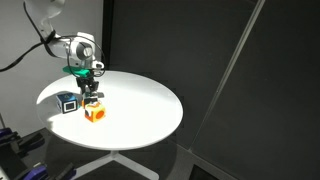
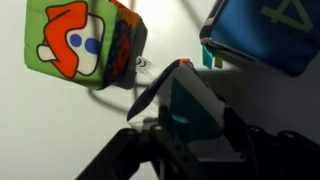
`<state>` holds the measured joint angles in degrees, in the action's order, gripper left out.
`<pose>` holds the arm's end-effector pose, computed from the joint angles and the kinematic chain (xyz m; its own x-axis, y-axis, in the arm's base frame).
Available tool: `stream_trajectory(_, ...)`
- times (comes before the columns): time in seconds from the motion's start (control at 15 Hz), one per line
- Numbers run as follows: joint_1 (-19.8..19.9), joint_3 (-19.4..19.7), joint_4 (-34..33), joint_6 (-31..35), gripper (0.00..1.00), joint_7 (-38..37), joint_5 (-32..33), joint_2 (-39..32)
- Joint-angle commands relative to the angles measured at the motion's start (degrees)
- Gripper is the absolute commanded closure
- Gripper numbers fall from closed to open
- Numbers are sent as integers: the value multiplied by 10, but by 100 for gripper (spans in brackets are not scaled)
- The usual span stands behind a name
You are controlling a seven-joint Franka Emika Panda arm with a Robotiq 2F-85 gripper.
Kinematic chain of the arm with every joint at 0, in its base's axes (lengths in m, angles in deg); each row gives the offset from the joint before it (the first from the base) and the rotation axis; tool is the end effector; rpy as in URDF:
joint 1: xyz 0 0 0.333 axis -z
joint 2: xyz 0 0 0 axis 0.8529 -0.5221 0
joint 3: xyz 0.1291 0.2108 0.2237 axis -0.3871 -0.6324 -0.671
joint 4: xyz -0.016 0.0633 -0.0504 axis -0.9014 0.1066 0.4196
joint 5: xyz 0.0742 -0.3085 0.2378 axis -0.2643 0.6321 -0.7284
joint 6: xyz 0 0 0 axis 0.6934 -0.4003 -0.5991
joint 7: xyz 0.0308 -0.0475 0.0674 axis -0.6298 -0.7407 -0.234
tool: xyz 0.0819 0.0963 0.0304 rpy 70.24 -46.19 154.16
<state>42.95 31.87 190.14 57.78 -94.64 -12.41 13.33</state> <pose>0.5893 0.1901 0.1497 0.9766 0.2016 -0.0753 0.2087 -0.9726 0.1026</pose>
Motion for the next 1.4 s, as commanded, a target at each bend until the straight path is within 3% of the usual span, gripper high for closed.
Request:
stream_trajectory(0.0,-7,2,0,-10,72,1,-1,12)
stream_trajectory(0.2,-7,0,4,-14,93,1,-4,20)
stream_trajectory(0.33,-6,-1,6,-17,98,-1,-8,27)
stream_trajectory(0.87,-2,0,18,-39,96,-28,-22,64)
stream_trajectory(1.33,14,3,25,-74,97,-71,-72,96)
